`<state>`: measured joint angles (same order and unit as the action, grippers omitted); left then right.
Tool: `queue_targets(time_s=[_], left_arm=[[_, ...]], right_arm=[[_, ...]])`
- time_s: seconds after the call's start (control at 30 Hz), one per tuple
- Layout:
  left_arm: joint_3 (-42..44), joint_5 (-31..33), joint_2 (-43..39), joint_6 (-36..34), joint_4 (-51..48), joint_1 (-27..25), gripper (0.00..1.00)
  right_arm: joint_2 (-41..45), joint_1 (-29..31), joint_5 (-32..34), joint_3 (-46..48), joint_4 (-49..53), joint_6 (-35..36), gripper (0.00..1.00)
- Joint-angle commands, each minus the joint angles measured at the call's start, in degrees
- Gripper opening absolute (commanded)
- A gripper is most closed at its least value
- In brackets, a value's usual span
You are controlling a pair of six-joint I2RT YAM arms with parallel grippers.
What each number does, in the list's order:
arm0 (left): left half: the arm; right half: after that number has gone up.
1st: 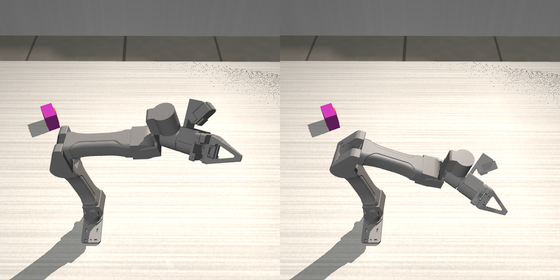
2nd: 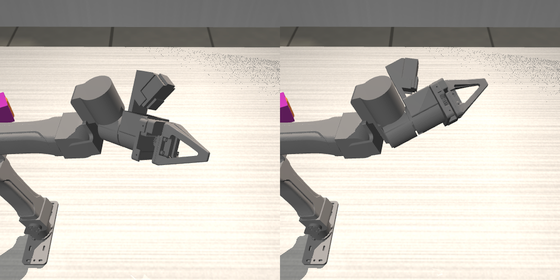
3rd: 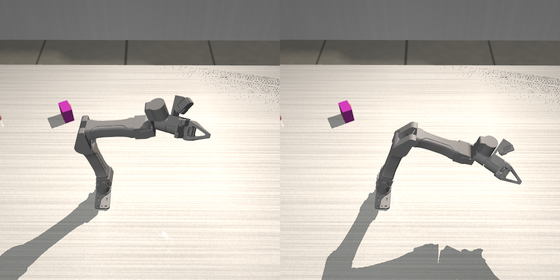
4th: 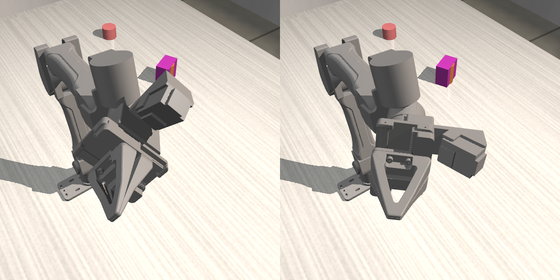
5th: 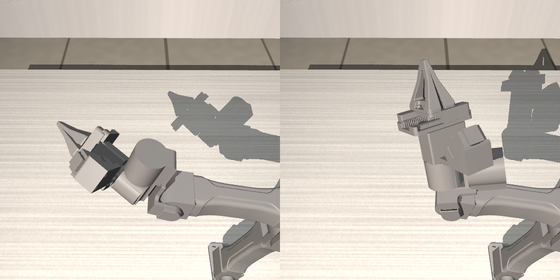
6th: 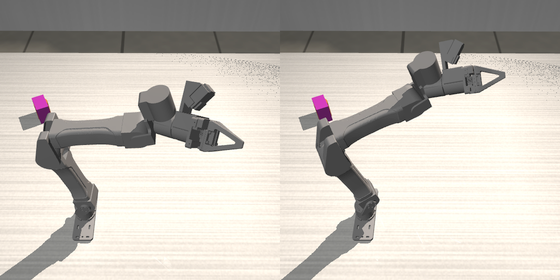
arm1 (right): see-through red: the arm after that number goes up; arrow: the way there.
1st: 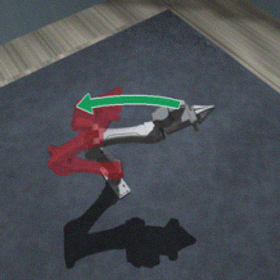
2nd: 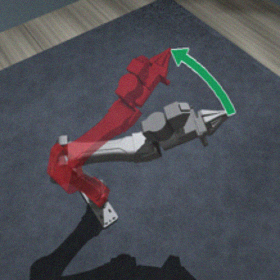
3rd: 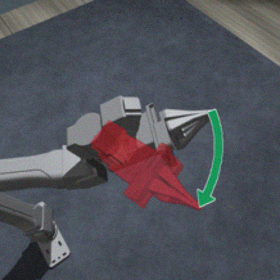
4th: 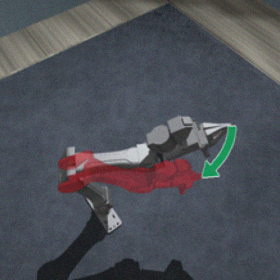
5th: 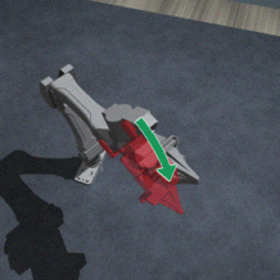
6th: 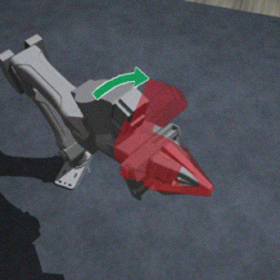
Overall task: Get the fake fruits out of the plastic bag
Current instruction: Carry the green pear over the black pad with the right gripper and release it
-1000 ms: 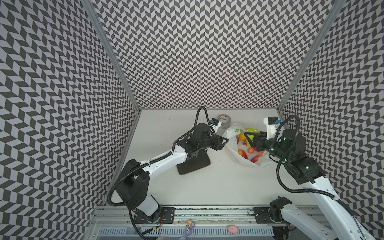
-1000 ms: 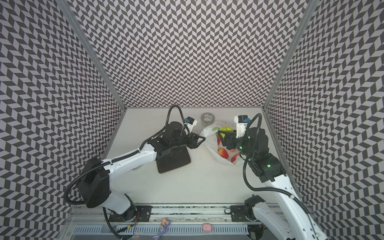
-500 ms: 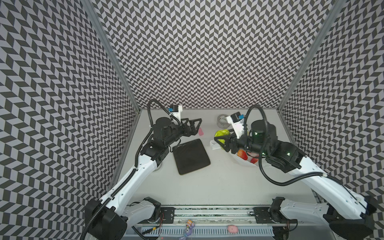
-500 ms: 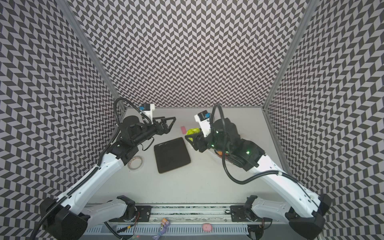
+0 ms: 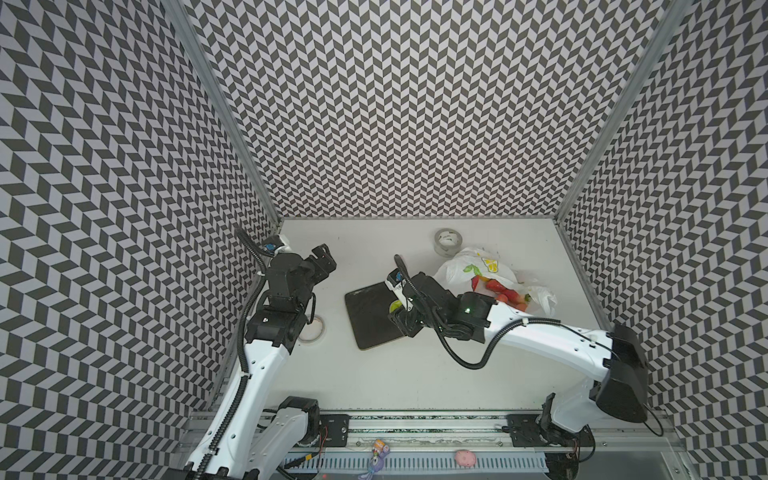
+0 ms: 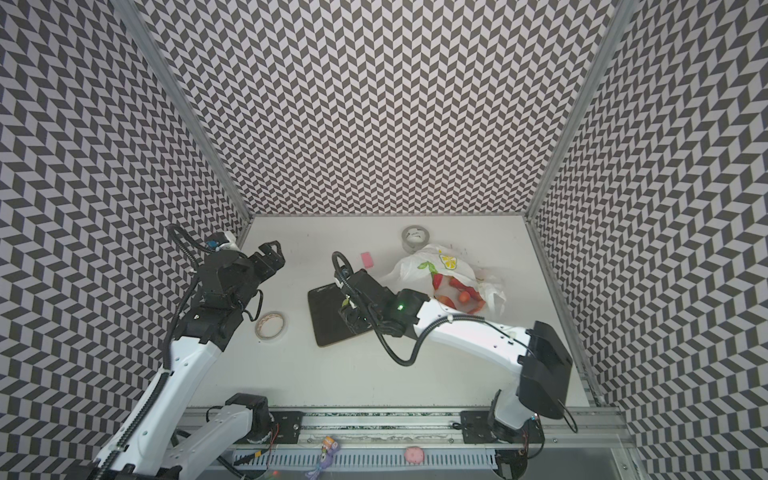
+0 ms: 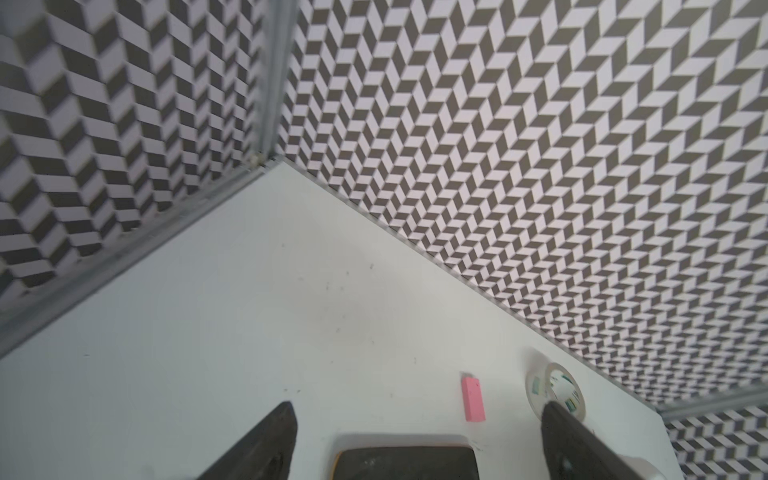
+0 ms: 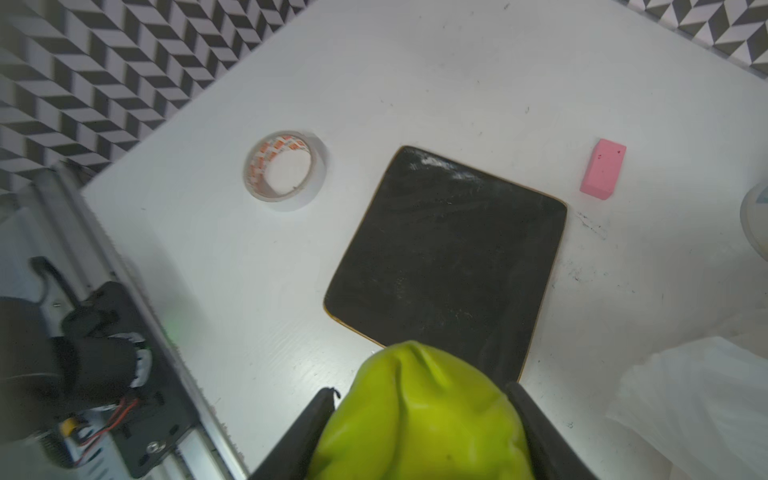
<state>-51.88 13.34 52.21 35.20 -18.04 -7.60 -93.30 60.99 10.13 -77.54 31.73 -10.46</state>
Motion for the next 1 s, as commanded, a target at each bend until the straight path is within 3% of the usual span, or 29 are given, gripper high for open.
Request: queue_targets(time_s=[0.0,0.13,0.4,0.67,0.97], left_arm=[[-2.2,10.0,-0.7,-2.8,-3.2,0.3,0.92],[-3.2,13.0,-1.1,-7.2,-2.6,0.4,0.91],[-6.6,21.6,-2.5,-18.6,-1.6,-1.6,0.91],[-5.1,19.8,-3.8,-17.2,-1.4,-1.7,0.90],[-5.6,17.7,-3.6,-16.0,-0.9,-2.0,0.88]], right_arm=[[-5.8,0.0,5.9,-5.5,1.1,0.9,0.44],[-13.4,-0.4,8.2,-11.7,5.5,0.8,0.45],[-20.6,-1.6,7.7,-14.4,7.3,1.5,0.45],[-24.4,-1.8,12.2,-15.3,10.5,0.9,0.45],[-26.7,-1.9,12.0,-14.5,8.7,-0.9,0.50]])
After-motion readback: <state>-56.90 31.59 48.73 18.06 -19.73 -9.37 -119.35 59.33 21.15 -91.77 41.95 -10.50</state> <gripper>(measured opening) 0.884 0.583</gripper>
